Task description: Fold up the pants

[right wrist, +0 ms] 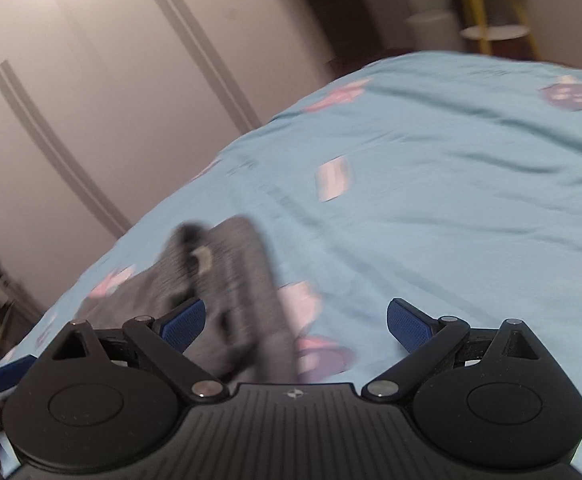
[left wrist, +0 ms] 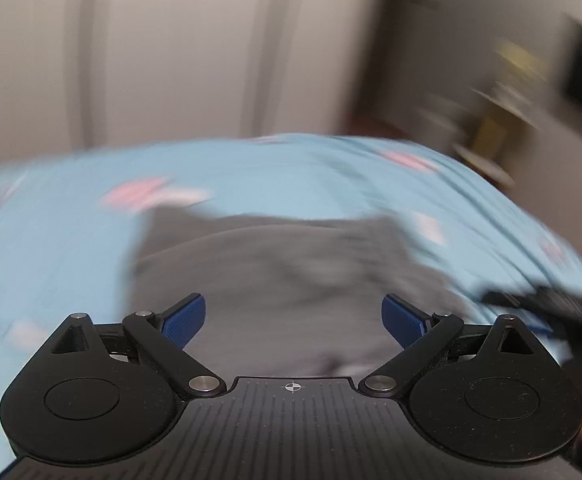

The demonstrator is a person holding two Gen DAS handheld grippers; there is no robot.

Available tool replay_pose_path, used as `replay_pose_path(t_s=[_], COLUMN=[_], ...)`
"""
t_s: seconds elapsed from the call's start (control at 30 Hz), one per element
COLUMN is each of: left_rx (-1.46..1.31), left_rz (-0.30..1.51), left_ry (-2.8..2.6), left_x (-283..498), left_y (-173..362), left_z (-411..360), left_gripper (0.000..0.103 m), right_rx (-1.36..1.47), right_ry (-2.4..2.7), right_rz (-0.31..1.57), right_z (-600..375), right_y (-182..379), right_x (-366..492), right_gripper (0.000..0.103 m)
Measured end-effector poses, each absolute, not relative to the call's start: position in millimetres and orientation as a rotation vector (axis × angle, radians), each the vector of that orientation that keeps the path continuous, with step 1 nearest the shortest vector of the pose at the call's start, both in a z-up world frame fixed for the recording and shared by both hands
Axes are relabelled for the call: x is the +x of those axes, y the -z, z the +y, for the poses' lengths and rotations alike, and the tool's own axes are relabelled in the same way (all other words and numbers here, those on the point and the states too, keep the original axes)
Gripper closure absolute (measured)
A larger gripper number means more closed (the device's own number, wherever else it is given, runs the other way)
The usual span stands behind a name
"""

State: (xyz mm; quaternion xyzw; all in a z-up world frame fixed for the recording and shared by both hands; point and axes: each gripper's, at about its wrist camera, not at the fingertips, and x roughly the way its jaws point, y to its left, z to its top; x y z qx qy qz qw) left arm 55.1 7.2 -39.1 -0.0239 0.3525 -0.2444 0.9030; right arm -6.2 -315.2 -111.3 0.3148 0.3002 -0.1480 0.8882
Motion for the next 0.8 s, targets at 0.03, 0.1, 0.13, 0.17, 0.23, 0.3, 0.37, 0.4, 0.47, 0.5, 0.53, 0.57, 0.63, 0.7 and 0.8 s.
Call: replay_pose_path(t_s=[0.03,0.1,0.13,0.17,0.23,0.3,0.37,0.4,0.47,0.5,0.53,0.57,0.63,0.7,0.8], left_rx=[-0.124,-0.286,-0.354,-0.421,-0.526,-0.622,-0.678,-0.672,-0.619,-0.611,-0.616,-0.627,-0.642,-0.653,-0.672], left_rz=[0.774,0.843,0.855,0.878,0.943,0.99,1.024,1.033,1.043,1.041,1.04,1.042,1.048,1.052,1.049], left_ry=[0.415,0.271,0.227,0.17,0.066,0.033,0.049,0.065,0.081,0.089,0.097,0.102,0.1,0.095,0.094], left_x=[68.9,93.3,99.9,105.8,120.1,125.6,130.2,127.5,128.6,124.9,126.3,126.9,124.5,127.9,129.1], left_y=[47.1,67.8,76.9,88.5,106.3,115.9,124.9,126.9,129.0,128.3,128.7,128.9,127.6,132.0,133.5], left_z=[30.1,76.2,94.4,110.7,132.7,144.0,143.4,144.9,139.4,136.7,135.7,136.6,140.9,141.5,142.5], left_gripper=[0.004,0.004,0.004,0.004,0.004,0.004,0.004,0.004,0.004,0.004,0.004,0.004,0.004,0.004,0.004], right_rx=[0.669,0.679,0.676,0.671,0.666,0.686,0.721,0.736,0.784,0.793,0.784,0.764,0.722,0.689,0.695], right_ry=[0.279,0.247,0.243,0.24,0.233,0.247,0.276,0.277,0.283,0.273,0.272,0.28,0.326,0.343,0.292], right_rz=[0.642,0.678,0.688,0.691,0.687,0.704,0.708,0.708,0.715,0.71,0.709,0.72,0.762,0.769,0.71], right_z=[-309.4,-298.2,-293.6,-288.4,-282.0,-278.7,-277.5,-278.3,-278.8,-278.6,-276.2,-273.6,-268.5,-264.3,-262.7], right_y=[114.2,117.7,118.3,118.0,117.9,121.7,124.3,124.5,122.6,120.9,120.7,121.5,127.7,129.8,106.0], right_x=[1.3,15.5,20.4,26.1,33.9,41.6,47.3,49.3,53.1,54.3,59.2,63.4,69.9,73.0,73.8], right_gripper=[0.005,0.005,0.005,0.005,0.011,0.028,0.026,0.025,0.014,0.01,0.006,0.006,0.024,0.036,0.053])
